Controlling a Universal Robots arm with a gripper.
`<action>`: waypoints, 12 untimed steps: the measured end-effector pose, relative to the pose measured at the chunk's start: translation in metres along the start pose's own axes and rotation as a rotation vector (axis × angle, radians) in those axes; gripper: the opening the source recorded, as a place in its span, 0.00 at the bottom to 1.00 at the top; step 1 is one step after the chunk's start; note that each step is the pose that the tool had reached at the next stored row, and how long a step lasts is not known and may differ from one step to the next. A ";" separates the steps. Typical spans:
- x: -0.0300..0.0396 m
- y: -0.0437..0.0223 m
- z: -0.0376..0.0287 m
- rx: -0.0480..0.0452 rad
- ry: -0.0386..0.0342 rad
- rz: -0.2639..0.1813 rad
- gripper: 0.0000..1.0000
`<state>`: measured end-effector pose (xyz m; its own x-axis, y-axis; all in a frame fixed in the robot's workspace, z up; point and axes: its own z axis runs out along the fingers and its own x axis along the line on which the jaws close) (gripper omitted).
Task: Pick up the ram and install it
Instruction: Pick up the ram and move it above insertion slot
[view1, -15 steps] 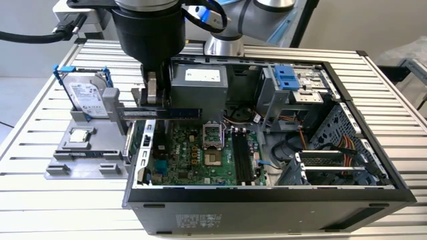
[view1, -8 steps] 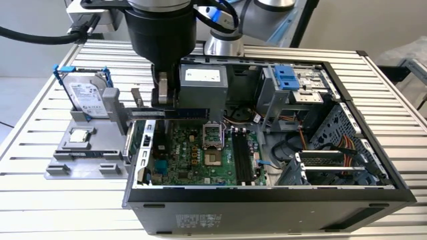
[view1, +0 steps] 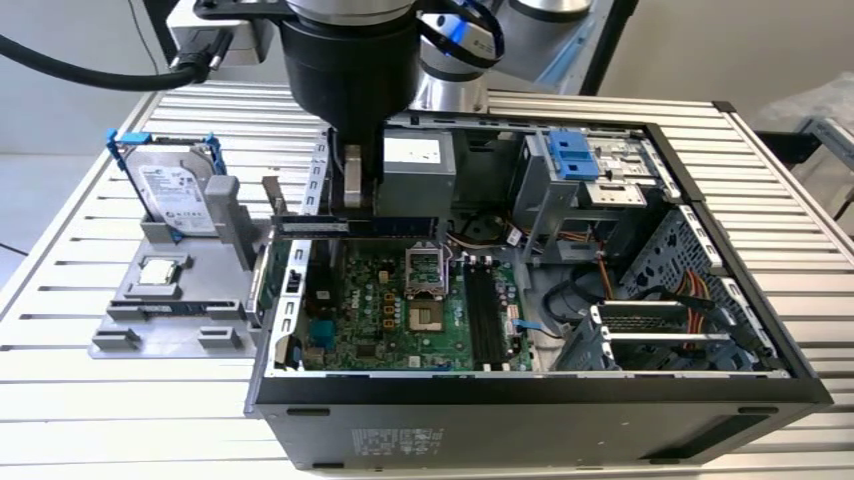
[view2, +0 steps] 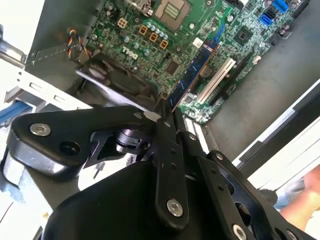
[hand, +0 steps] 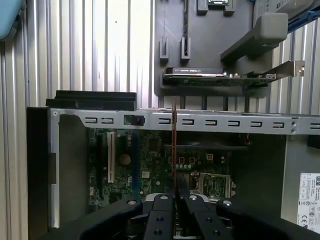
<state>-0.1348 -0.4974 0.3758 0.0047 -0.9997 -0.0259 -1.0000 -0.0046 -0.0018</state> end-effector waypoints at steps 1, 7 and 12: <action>0.0000 -0.0014 0.0000 0.0001 -0.0001 0.000 0.00; 0.0000 -0.0069 0.0000 0.0000 0.0000 0.000 0.00; 0.0001 -0.0120 0.0000 0.0000 0.0000 0.000 0.00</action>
<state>-0.1227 -0.4975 0.3758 0.0048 -0.9997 -0.0259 -1.0000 -0.0047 -0.0018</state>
